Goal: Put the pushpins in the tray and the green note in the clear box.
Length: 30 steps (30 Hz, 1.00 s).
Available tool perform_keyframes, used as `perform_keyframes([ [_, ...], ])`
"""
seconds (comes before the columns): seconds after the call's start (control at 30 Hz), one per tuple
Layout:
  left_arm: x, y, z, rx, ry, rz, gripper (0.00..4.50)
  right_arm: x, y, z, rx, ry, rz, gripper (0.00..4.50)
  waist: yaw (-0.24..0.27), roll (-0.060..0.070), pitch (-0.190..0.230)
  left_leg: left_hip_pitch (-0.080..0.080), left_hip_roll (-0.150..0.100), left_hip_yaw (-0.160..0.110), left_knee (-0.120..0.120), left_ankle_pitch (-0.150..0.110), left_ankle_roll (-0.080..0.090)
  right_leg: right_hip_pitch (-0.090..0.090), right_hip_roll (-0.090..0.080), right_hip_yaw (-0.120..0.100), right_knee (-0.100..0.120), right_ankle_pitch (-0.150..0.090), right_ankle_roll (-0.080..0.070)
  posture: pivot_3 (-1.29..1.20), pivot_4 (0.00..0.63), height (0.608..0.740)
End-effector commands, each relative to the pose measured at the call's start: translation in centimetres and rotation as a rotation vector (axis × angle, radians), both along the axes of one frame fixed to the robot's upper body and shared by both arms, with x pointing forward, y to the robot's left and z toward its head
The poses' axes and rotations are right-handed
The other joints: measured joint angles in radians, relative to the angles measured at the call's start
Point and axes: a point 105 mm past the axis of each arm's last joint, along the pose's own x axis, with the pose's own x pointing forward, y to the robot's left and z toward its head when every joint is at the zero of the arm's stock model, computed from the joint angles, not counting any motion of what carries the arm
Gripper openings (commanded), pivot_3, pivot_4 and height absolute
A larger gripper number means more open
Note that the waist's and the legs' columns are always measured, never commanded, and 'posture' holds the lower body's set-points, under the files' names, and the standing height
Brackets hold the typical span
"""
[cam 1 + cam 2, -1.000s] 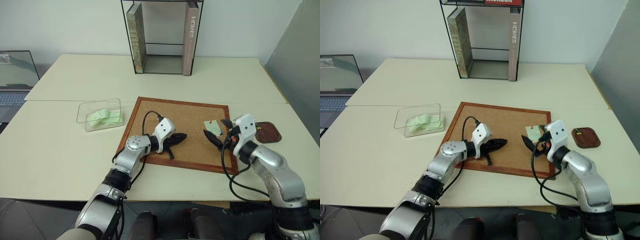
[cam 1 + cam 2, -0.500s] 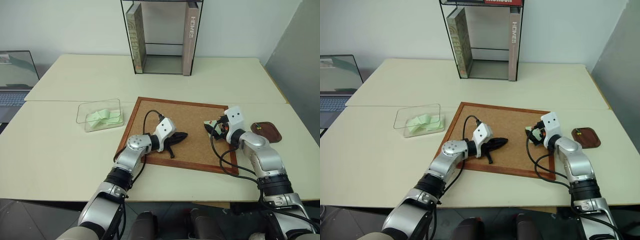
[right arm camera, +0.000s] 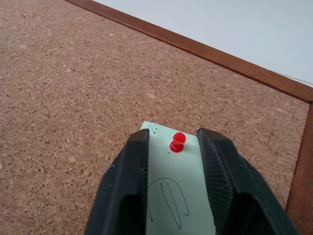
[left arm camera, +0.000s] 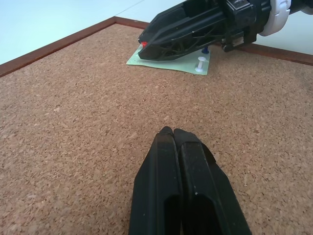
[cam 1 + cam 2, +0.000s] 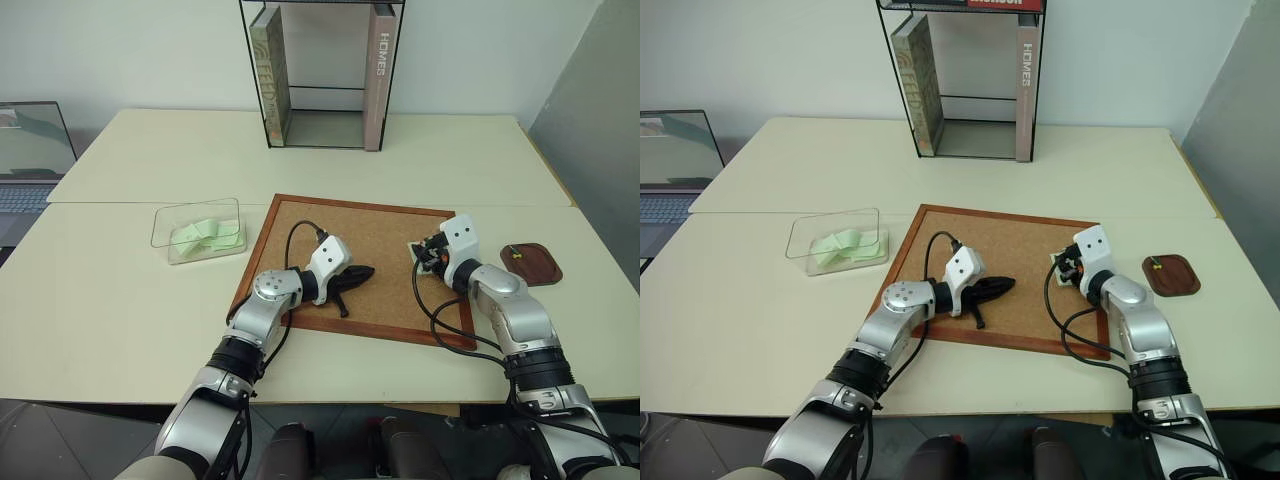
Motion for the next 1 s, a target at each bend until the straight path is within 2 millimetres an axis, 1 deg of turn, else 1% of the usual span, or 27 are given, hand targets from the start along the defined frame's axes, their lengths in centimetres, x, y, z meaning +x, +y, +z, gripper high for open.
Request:
perform_keyframes([
  [0.03, -0.7, -0.5, -0.7, 0.009, 0.036, -0.022, 0.0, 0.4, 0.0, 2.0, 0.004, -0.061, -0.017, 0.54, 0.0, 0.0, 0.0, 0.0, 0.0, 0.0, 0.0, 0.0, 0.0, 0.0, 0.0, 0.0, 0.0, 0.0, 0.0, 0.0, 0.15, 0.74],
  [0.1, -0.8, -0.6, -0.7, 0.007, 0.039, -0.024, 0.0, 0.4, 0.2, 2.4, 0.009, -0.074, -0.016, 0.24, 0.0, 0.0, 0.0, 0.0, 0.0, 0.0, 0.0, 0.0, 0.0, 0.0, 0.0, 0.0, 0.0, 0.0, 0.0, 0.0, 0.15, 0.74],
  [0.13, -0.9, -0.7, -0.7, 0.007, 0.041, -0.026, 0.0, 0.4, 0.4, 2.7, 0.012, -0.084, -0.011, 0.01, 0.0, 0.0, 0.0, 0.0, 0.0, 0.0, 0.0, 0.0, 0.0, 0.0, 0.0, 0.0, 0.0, 0.0, 0.0, 0.0, 0.15, 0.74],
  [0.27, -1.1, -0.7, -1.1, 0.034, 0.06, -0.035, 0.0, 0.2, 1.1, 4.0, 0.027, -0.129, 0.003, 0.01, 0.0, 0.0, 0.0, 0.0, 0.0, 0.0, 0.0, 0.0, 0.0, 0.0, 0.0, 0.0, 0.0, 0.0, 0.0, 0.0, 0.15, 0.74],
  [0.5, -1.5, -0.2, -3.1, 0.091, 0.138, -0.03, 0.0, -0.6, 2.4, 6.1, 0.04, -0.204, 0.018, 0.01, -0.002, 0.001, 0.0, 0.0, 0.0, 0.0, 0.0, 0.0, 0.0, 0.0, 0.0, 0.0, 0.0, -0.001, 0.001, 0.0, 0.15, 0.74],
  [0.63, -1.5, -0.1, -3.6, 0.109, 0.152, -0.023, 0.0, -1.1, 2.6, 6.6, 0.05, -0.218, 0.015, 0.01, -0.001, 0.001, -0.001, 0.0, 0.0, 0.0, 0.0, 0.0, 0.0, 0.0, 0.0, 0.0, 0.0, -0.001, 0.001, 0.0, 0.15, 0.74],
  [0.7, -1.6, -0.2, -3.6, 0.11, 0.152, -0.029, 0.0, -1.5, 2.4, 7.2, 0.058, -0.233, 0.005, 0.01, 0.0, 0.001, -0.001, 0.0, 0.0, 0.0, 0.0, 0.0, 0.0, 0.0, 0.0, 0.0, 0.0, -0.001, 0.001, 0.0, 0.15, 0.74],
  [0.77, -1.6, -0.3, -3.5, 0.106, 0.15, -0.034, 0.0, -1.9, 1.4, 8.0, 0.064, -0.253, -0.026, 0.01, 0.0, 0.001, -0.001, 0.0, 0.0, 0.0, 0.0, 0.0, 0.0, 0.0, 0.0, 0.0, 0.0, -0.001, 0.001, 0.0, 0.15, 0.74],
  [0.87, -1.7, -0.6, -3.2, 0.099, 0.129, -0.045, 0.0, -2.6, -1.6, 8.7, 0.08, -0.28, -0.122, 0.01, 0.004, 0.001, -0.001, 0.0, 0.0, -0.001, 0.0, 0.0, 0.0, 0.0, 0.0, 0.0, 0.0, -0.001, 0.001, 0.0, 0.15, 0.74],
  [0.93, -1.7, -0.7, -3.0, 0.097, 0.121, -0.051, 0.0, -3.2, -4.4, 7.9, 0.066, -0.258, -0.219, 0.01, 0.004, 0.001, -0.001, 0.0, 0.0, -0.001, 0.0, 0.0, 0.0, 0.0, 0.0, 0.0, -0.001, -0.001, 0.001, 0.0, 0.15, 0.74],
  [1.0, -1.6, -0.7, -2.9, 0.097, 0.117, -0.055, 0.0, -3.8, -6.6, 6.9, 0.047, -0.231, -0.293, 0.01, 0.007, 0.001, -0.002, -0.001, -0.001, -0.001, 0.0, 0.0, 0.0, 0.0, -0.001, -0.001, -0.001, -0.001, 0.001, 0.0, 0.15, 0.74],
])
